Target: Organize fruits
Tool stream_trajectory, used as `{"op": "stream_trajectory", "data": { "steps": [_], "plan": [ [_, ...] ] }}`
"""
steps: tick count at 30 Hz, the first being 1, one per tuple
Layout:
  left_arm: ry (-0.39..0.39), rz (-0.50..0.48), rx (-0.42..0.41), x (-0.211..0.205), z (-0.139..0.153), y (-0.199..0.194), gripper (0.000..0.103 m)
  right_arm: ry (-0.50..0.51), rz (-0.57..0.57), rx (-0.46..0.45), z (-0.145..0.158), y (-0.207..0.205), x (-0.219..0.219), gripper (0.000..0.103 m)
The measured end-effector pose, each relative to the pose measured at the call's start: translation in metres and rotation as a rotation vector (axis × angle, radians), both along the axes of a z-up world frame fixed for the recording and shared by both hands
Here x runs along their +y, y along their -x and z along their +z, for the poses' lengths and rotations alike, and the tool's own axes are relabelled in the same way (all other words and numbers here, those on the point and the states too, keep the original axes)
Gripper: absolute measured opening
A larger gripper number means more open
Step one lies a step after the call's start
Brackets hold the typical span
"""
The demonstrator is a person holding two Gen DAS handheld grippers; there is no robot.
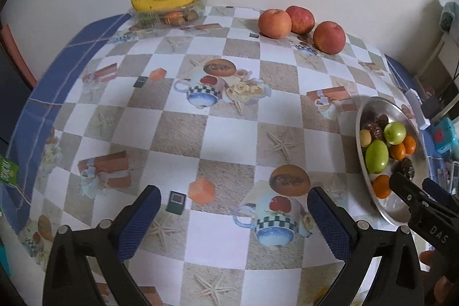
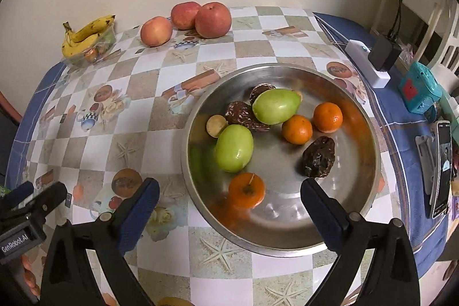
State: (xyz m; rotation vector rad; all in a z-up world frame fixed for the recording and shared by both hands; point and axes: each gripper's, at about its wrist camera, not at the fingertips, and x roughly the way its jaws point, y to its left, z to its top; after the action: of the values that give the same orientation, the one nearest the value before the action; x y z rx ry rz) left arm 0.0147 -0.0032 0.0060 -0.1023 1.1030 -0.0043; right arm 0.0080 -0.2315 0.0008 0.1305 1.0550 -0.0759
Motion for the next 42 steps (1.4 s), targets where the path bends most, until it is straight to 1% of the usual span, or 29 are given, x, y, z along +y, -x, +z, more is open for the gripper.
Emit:
{"op": "stream_trajectory", "data": {
  "steps": [6, 9, 13, 17, 24, 30, 42],
  "plan": [
    [-0.03, 0.025, -0.023, 0.0, 0.0042, 0.0016, 0.103, 0.011, -0.004, 0.013, -0.0023, -0.0017, -0.0029, 0.099],
    [-0.027, 0.016, -0.019, -0.0014, 0.0037, 0.0015, 0.103, 0.018, 0.002, 0.016, -0.0035, -0.0023, -0.0017, 0.099],
    [-0.055, 0.029, -0.005, -0.0032, 0.0025, 0.002, 0.103, 0.021, 0.006, 0.012, -0.0032, -0.0023, -0.0009, 0.099],
    [-0.049, 0.036, 0.01, -0.0019, 0.0013, 0.0017, 0.103, 0.018, 0.009, 0.02, -0.0047, -0.0029, -0.0002, 0.099],
    [-0.016, 0.034, 0.026, 0.0003, -0.001, 0.0003, 0.103, 0.02, 0.01, 0.018, -0.0044, -0.0032, -0.0005, 0.099],
    [-0.03, 0.027, 0.025, -0.0021, -0.001, 0.0009, 0.103, 0.02, 0.013, 0.021, -0.0049, -0.0036, -0.0003, 0.099],
    [-0.021, 0.03, 0.033, -0.0009, -0.0018, 0.0009, 0.103, 0.026, 0.019, 0.025, -0.0058, -0.0044, -0.0015, 0.099]
  ]
}}
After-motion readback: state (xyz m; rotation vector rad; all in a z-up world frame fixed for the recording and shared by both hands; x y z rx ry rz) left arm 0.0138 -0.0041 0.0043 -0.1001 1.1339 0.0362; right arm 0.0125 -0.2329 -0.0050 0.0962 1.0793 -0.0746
